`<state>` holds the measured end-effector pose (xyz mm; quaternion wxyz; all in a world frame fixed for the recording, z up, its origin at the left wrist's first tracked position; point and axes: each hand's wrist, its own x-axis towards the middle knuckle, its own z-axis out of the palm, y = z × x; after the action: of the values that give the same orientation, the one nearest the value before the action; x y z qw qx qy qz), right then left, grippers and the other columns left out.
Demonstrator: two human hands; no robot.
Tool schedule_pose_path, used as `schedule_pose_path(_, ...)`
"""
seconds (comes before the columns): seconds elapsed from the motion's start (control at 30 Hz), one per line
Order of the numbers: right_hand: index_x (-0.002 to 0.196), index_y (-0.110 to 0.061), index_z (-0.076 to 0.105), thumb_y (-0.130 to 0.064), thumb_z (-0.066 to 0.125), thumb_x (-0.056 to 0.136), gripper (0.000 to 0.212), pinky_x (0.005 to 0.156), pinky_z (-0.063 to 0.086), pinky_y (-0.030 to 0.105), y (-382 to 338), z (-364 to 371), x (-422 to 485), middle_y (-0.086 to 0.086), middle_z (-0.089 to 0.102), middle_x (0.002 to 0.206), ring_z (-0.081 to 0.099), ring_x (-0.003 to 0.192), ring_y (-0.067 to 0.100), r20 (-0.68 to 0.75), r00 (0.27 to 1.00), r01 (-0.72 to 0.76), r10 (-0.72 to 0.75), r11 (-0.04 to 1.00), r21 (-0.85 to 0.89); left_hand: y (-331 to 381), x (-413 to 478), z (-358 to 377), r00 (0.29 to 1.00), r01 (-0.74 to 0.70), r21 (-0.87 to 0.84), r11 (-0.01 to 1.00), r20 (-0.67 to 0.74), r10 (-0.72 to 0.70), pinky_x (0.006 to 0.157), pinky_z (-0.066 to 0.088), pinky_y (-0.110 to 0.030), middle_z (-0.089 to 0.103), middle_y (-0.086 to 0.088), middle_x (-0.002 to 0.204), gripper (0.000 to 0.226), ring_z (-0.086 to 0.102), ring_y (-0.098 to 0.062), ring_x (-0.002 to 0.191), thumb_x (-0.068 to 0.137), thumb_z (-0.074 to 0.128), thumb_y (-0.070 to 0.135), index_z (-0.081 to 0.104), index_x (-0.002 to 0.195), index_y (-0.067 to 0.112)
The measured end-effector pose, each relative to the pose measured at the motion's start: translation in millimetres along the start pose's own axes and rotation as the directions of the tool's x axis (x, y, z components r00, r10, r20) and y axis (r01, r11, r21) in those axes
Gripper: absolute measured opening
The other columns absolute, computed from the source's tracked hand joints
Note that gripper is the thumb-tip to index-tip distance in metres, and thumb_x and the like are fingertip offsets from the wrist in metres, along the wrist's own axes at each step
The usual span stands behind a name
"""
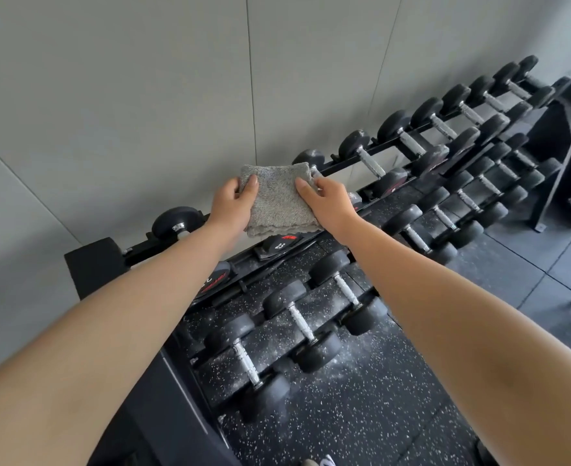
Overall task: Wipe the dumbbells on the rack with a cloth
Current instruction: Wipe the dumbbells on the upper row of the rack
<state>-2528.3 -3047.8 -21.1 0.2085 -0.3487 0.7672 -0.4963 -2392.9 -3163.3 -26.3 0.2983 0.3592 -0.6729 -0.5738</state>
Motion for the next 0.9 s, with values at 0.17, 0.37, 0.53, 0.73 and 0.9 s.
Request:
schedule_pose_path(0.17,0.104,-0.002,0.063,-0.048,0.056,0.096,0.047,0.078,0.055,0.042,-3.0,9.0,-22.1,0.020,0.068,0.099,0.065,0.081,0.029,-0.065,0.997,-0.040,0.040,0.999,-0.001,-0.9,-11.5,-10.9,0.998,-0.021,0.007,1.000,0.064,0.020,0.087,0.053,-0.052,0.065,-0.017,0.099,0.020,0.065,-0.034,0.096,0.095,0.052,0.043,0.057,0.085,0.026)
schedule_pose_path(0.37,0.070,-0.015,0.043,-0.045,0.056,0.097,0.042,0.054,0.036,0.023,14.0,13.5,-45.0,-0.001,0.043,0.066,0.040,0.056,0.013,-0.129,0.986,-0.108,0.109,0.994,0.016,-12.7,-15.2,-8.8,0.982,-0.050,0.067,0.996,0.186,0.037,0.084,0.051,-0.042,0.063,-0.013,0.096,0.023,0.061,-0.024,0.089,0.096,0.049,0.045,0.057,0.091,0.024)
schedule_pose_path(0.53,0.080,-0.012,0.047,-0.048,0.056,0.096,0.041,0.063,0.041,0.033,49.3,5.5,-40.0,0.008,0.049,0.078,0.046,0.069,0.019,-0.140,0.971,-0.182,0.192,0.980,0.080,-20.8,-10.9,21.0,0.977,-0.051,0.109,0.993,0.212,0.027,0.085,0.050,-0.033,0.064,-0.007,0.105,0.034,0.061,-0.018,0.097,0.098,0.047,0.042,0.058,0.113,0.013)
schedule_pose_path(0.73,0.082,-0.004,0.055,-0.049,0.056,0.095,0.047,0.062,0.044,0.031,99.2,-31.2,8.8,0.002,0.052,0.075,0.050,0.067,0.016,-0.109,0.969,-0.217,0.224,0.974,0.071,-31.3,22.3,78.8,0.975,0.012,0.125,0.992,0.219,-0.040,0.089,0.053,-0.038,0.065,-0.010,0.108,0.032,0.063,-0.022,0.101,0.096,0.050,0.042,0.058,0.111,0.014)
schedule_pose_path(0.9,0.087,-0.004,0.057,-0.050,0.057,0.094,0.047,0.066,0.048,0.037,136.8,-79.2,60.9,0.006,0.055,0.081,0.052,0.072,0.019,-0.052,0.969,-0.239,0.242,0.969,0.057,-36.8,59.8,143.0,0.981,0.042,0.147,0.988,0.180,-0.069,0.094,0.051,-0.042,0.065,-0.007,0.109,0.032,0.063,-0.021,0.102,0.095,0.051,0.044,0.058,0.111,0.017)
